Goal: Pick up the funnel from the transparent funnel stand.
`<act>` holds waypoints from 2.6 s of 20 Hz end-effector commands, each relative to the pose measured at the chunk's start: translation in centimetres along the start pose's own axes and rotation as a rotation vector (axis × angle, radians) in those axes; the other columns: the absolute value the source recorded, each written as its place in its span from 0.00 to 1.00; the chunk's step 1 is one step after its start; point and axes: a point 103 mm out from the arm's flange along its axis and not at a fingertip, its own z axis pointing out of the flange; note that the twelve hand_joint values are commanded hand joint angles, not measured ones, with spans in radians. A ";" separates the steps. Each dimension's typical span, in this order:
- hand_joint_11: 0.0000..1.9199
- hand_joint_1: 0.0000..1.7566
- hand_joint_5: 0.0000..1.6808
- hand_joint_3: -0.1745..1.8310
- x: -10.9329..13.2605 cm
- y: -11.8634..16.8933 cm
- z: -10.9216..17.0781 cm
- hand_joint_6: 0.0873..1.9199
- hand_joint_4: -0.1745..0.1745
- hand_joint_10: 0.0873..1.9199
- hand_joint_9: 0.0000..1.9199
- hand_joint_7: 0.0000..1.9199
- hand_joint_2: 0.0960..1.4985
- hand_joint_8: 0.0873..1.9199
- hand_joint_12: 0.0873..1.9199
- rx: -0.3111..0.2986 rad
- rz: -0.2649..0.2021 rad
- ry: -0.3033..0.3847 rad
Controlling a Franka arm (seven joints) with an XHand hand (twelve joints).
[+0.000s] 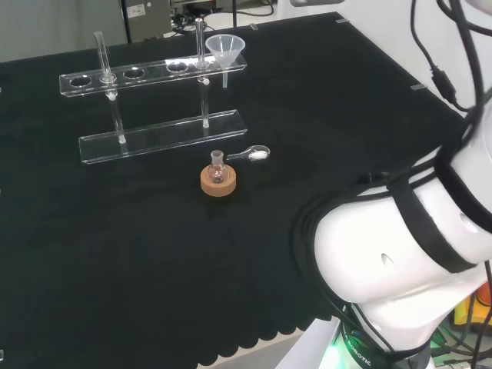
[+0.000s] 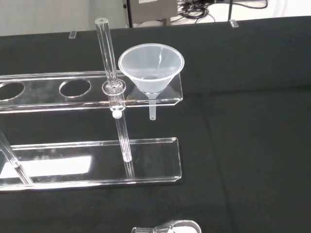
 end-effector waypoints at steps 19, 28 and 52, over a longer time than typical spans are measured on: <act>0.03 0.37 0.09 0.33 0.6 15.6 7.1 0.00 0.43 0.39 0.09 0.01 0.42 0.32 0.74 0.219 -0.105 -0.071; 0.03 0.36 0.07 0.33 -1.3 17.7 8.5 0.00 0.44 0.40 0.08 0.00 0.41 0.31 0.74 0.253 -0.097 -0.067; 0.11 0.31 0.02 0.23 -0.9 18.9 13.5 0.00 0.40 0.40 0.08 0.00 0.40 0.26 0.71 0.321 -0.135 -0.107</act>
